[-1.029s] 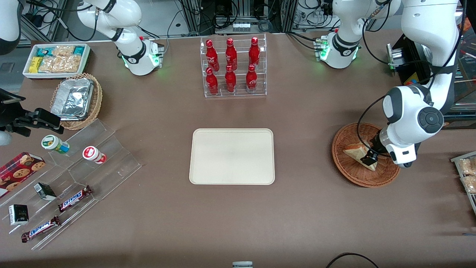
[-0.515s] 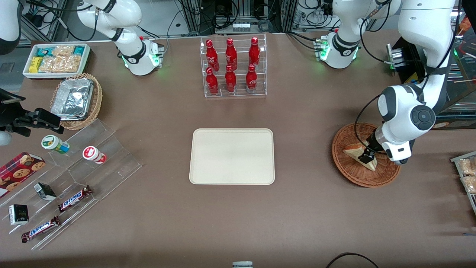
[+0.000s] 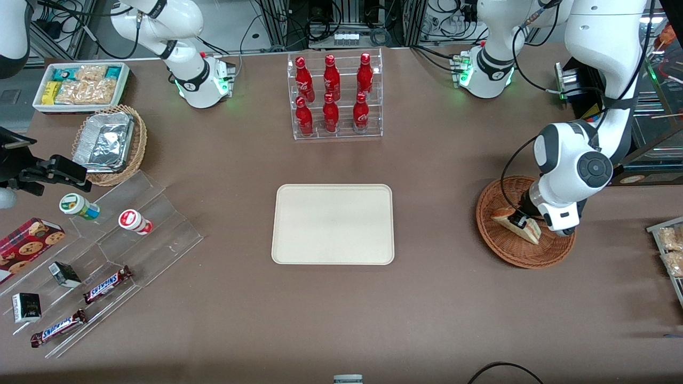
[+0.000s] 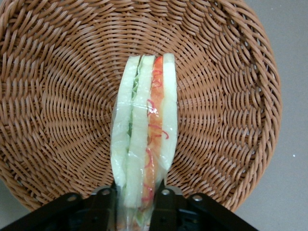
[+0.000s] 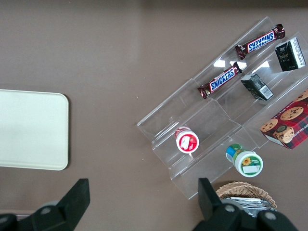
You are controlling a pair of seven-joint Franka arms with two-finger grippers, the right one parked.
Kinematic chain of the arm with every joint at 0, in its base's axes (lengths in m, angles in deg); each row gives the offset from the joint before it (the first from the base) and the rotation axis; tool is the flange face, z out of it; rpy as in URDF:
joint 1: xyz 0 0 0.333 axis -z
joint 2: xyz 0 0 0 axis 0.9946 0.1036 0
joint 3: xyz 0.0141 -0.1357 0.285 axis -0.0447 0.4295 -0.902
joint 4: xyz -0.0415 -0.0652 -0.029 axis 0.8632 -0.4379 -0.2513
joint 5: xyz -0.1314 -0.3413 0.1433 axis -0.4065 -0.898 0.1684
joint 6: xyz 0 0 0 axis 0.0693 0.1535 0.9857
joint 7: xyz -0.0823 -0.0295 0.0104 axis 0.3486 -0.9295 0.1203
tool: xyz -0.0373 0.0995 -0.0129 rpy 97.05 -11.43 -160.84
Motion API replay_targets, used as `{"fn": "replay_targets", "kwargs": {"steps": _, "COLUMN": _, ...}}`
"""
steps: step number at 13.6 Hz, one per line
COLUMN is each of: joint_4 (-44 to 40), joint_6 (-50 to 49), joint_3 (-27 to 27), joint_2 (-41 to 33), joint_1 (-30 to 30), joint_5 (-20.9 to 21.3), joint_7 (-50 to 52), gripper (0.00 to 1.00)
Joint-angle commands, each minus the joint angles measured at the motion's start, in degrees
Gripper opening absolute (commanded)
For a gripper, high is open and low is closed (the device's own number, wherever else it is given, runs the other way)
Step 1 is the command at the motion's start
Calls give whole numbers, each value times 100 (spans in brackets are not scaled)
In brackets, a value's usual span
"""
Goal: Place sandwich from basket to tray
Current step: 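Lower the open left gripper and close it on the sandwich, then lift the sandwich with the left gripper and carry it toward the tray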
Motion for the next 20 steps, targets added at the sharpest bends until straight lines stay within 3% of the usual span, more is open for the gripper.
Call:
{"fn": "replay_targets", "kwargs": {"steps": 1, "joint_4": 20, "joint_6": -30, "joint_3": -24, "joint_2": -49, "joint_1": 4, "joint_5": -61, "joint_7": -21, "gripper": 13}}
{"fn": "replay_targets", "kwargs": {"steps": 6, "joint_4": -655, "joint_6": -1740, "joint_3": -24, "joint_2": -514, "joint_1": 13, "joint_5": 201, "joint_7": -188, "gripper": 13}}
{"fn": "replay_targets", "kwargs": {"steps": 11, "joint_4": -2035, "joint_6": -3464, "joint_3": -6, "joint_2": -585, "joint_1": 354, "joint_5": 229, "joint_7": -372, "gripper": 13}}
{"fn": "replay_targets", "kwargs": {"steps": 16, "joint_4": -2800, "joint_6": -3748, "joint_3": 2, "joint_2": -524, "joint_1": 1205, "joint_5": 132, "joint_7": -346, "gripper": 13}}
{"fn": "replay_targets", "kwargs": {"steps": 20, "joint_4": -2916, "joint_6": -3625, "joint_3": 81, "joint_2": -375, "joint_1": 1848, "joint_5": 132, "joint_7": -399, "gripper": 14}}
